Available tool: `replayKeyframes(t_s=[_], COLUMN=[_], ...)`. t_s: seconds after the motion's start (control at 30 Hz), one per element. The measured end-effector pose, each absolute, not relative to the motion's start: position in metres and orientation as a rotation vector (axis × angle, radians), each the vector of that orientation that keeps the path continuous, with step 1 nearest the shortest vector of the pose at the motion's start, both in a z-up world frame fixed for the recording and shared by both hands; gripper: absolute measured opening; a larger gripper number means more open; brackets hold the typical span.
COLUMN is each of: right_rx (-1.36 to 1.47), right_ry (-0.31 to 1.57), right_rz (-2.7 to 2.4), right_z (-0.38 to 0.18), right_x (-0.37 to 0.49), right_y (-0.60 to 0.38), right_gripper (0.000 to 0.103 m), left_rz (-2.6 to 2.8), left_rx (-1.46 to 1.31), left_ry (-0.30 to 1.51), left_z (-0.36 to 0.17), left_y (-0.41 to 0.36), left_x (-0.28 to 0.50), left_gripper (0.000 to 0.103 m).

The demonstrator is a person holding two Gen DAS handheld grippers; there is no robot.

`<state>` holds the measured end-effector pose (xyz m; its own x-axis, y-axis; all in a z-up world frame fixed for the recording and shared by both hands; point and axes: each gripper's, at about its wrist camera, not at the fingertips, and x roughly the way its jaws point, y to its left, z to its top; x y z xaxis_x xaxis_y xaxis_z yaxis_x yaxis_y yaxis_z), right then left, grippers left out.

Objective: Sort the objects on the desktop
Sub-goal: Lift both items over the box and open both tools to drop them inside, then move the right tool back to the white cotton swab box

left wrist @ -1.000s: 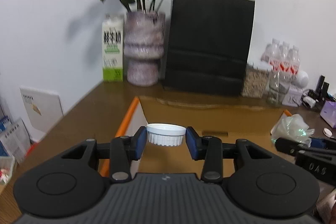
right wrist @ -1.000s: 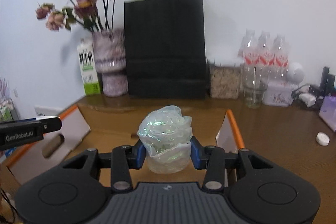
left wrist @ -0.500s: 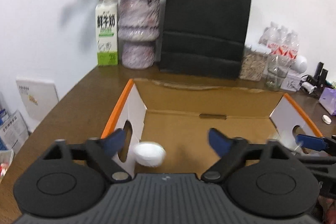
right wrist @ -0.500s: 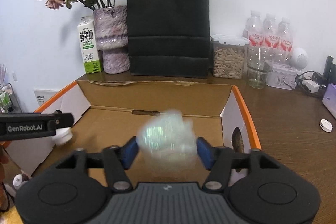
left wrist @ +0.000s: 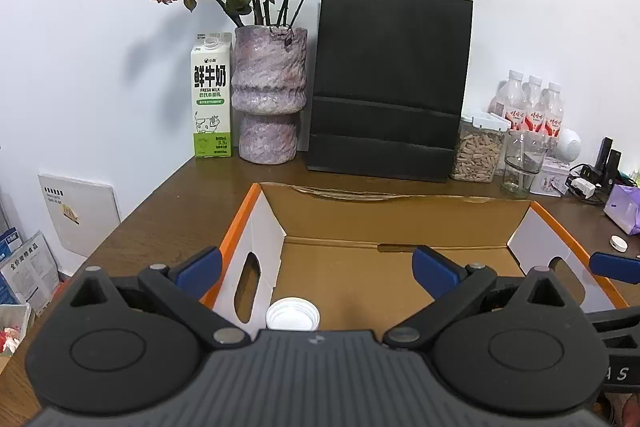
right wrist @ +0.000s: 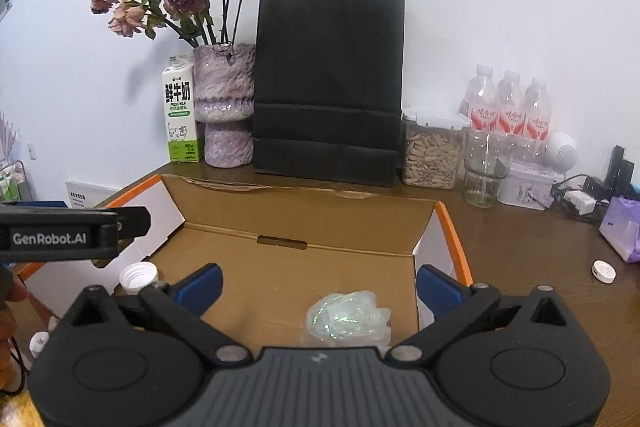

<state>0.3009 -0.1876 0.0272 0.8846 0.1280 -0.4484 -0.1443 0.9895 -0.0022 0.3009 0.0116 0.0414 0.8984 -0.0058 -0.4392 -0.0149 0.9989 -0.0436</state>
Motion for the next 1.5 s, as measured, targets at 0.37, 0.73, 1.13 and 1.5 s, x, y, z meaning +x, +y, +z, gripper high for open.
replayKeyframes(t_s=[0.37, 0.73, 1.13, 1.5], right_rx=[-0.029, -0.04, -0.091, -0.106], right_ry=[0.399, 0.304, 0.329, 0.434], right_rz=[0.142, 0.152, 0.158, 0.072], right_z=[0.043, 0.061, 0.046, 0.013], right_x=[0.283, 0.231, 0.159, 0.13], right_y=[-0.192, -0.195, -0.205, -0.233], right_gripper=[0.103, 0.103, 0.103, 0.103], left_rz=[-0.006, -0.01, 0.025, 0.04], left_rx=[-0.053, -0.068, -0.019, -0.017], left_ry=[0.352, 0.273, 0.33, 0.396], left_z=[0.058, 0.064, 0.037, 0.016], left_y=[0.012, 0.02, 0.04, 0.063], left_x=[0.275, 0.224, 0.167, 0.147], left_gripper=[0.103, 0.103, 0.103, 0.103])
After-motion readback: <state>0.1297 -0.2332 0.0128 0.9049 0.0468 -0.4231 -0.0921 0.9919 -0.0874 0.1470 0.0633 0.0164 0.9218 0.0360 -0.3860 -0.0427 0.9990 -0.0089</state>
